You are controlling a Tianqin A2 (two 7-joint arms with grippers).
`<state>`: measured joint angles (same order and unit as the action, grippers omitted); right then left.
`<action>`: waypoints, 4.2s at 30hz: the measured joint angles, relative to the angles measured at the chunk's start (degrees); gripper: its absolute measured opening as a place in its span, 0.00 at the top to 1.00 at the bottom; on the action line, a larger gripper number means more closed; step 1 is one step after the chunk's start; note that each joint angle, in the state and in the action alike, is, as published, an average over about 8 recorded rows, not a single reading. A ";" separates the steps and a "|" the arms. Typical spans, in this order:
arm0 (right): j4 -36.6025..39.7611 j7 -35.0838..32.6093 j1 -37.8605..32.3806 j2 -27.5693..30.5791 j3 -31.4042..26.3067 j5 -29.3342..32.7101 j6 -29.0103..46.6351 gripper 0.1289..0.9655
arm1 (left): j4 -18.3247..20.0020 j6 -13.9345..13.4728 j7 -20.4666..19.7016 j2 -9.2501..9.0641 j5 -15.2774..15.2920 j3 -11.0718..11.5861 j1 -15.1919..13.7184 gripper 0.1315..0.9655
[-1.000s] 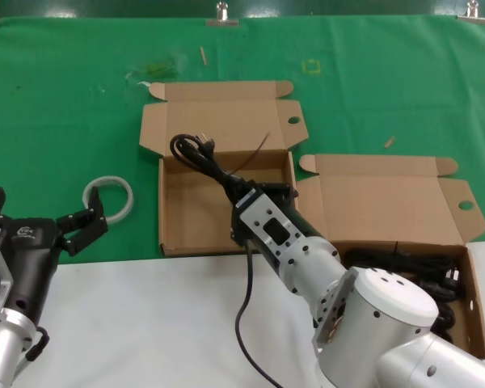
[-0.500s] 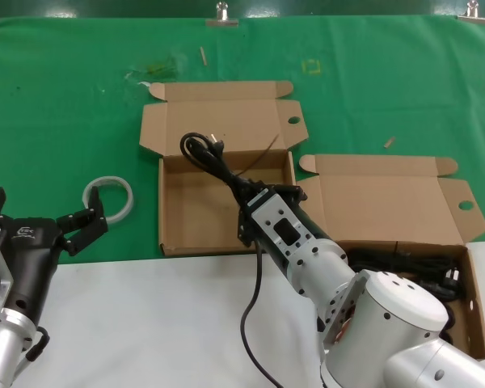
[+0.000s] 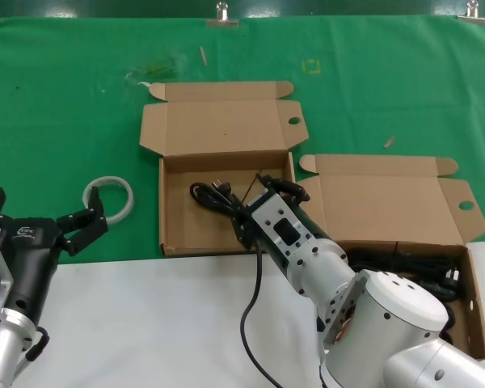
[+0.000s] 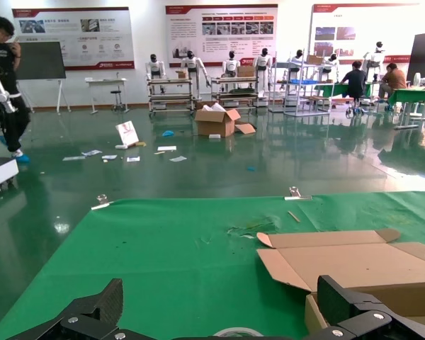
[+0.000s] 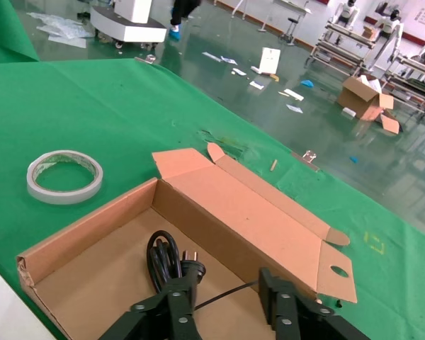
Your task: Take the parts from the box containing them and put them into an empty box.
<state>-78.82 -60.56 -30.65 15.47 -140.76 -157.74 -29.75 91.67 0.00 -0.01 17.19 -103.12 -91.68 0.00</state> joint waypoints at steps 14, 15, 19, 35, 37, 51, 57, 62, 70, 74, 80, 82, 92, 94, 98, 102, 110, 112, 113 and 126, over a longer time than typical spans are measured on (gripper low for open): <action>-0.84 3.93 2.01 0.00 3.22 3.56 1.93 0.49 | 0.00 0.00 0.00 0.00 0.00 0.00 0.00 0.00; -0.98 4.63 2.36 0.00 3.78 4.18 2.28 0.47 | 0.00 0.00 0.00 0.00 0.00 0.00 0.00 0.00; -1.63 7.65 3.88 0.00 6.22 6.90 3.76 0.47 | 0.00 0.00 0.00 0.00 0.00 0.00 0.00 0.00; -4.35 20.47 10.38 0.00 16.61 18.46 10.05 0.10 | 0.00 0.00 0.00 0.00 0.00 0.00 0.00 0.00; -4.69 22.10 11.21 0.00 17.93 19.93 10.86 0.08 | 0.00 0.00 0.00 0.00 0.00 0.00 0.00 0.00; -7.10 33.40 16.93 0.00 27.11 30.14 16.41 0.00 | 0.00 0.00 0.00 0.00 -0.01 0.00 0.00 0.00; -8.13 38.24 19.38 -0.01 31.04 34.52 18.79 0.00 | 0.00 0.00 0.00 0.00 -0.01 0.00 0.00 0.00; -8.98 42.30 21.42 -0.01 34.30 38.15 20.78 0.00 | 0.00 0.00 0.01 0.00 -0.01 0.00 0.00 0.00; -10.36 48.79 24.70 -0.03 39.56 44.00 23.97 0.00 | 0.00 0.00 0.01 0.00 -0.01 0.00 0.00 0.00; -11.04 51.99 26.32 -0.06 42.16 46.88 25.54 0.00 | 0.00 0.00 0.01 0.00 -0.01 0.00 0.00 0.00; -12.01 56.56 28.63 -0.18 45.85 50.99 27.78 0.00 | 0.00 0.00 0.01 0.00 -0.01 0.00 0.00 0.00; -12.22 57.58 29.14 -0.22 46.67 51.90 28.28 0.00 | 0.00 0.00 0.01 0.00 -0.01 0.00 0.00 0.00; -12.42 58.53 29.62 -0.34 47.44 52.77 28.75 0.00 | 0.00 0.00 0.01 0.00 -0.01 0.00 0.00 0.00; -12.42 58.53 29.62 -0.35 47.44 52.77 28.75 0.00 | 0.00 0.00 0.01 0.00 -0.01 0.00 0.00 0.00; -12.42 58.53 29.62 -0.35 47.44 52.77 28.75 0.00 | 0.00 0.00 0.01 0.00 -0.01 0.00 0.00 0.00; -12.42 58.53 29.62 -0.35 47.44 52.77 28.75 0.00 | 0.00 0.00 0.01 0.00 -0.01 0.00 0.00 0.00; -12.42 58.53 29.62 -0.35 47.44 52.77 28.75 0.00 | 0.00 0.00 0.01 0.00 -0.01 0.00 0.00 0.00; -12.42 58.53 29.62 -0.35 47.44 52.77 28.75 0.00 | 0.00 0.00 0.01 0.00 -0.01 0.00 0.00 0.00; -12.42 58.53 29.62 -0.35 47.44 52.77 28.75 0.00 | 0.00 0.00 0.01 0.00 -0.01 0.00 0.00 0.00; -12.42 58.53 29.62 -0.35 47.44 52.77 28.75 0.00 | 0.00 0.00 0.01 0.00 -0.01 0.00 0.00 0.00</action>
<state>-91.24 -2.03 -1.03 15.11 -93.32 -104.97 -1.00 91.67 0.00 0.00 17.19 -103.13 -91.67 0.00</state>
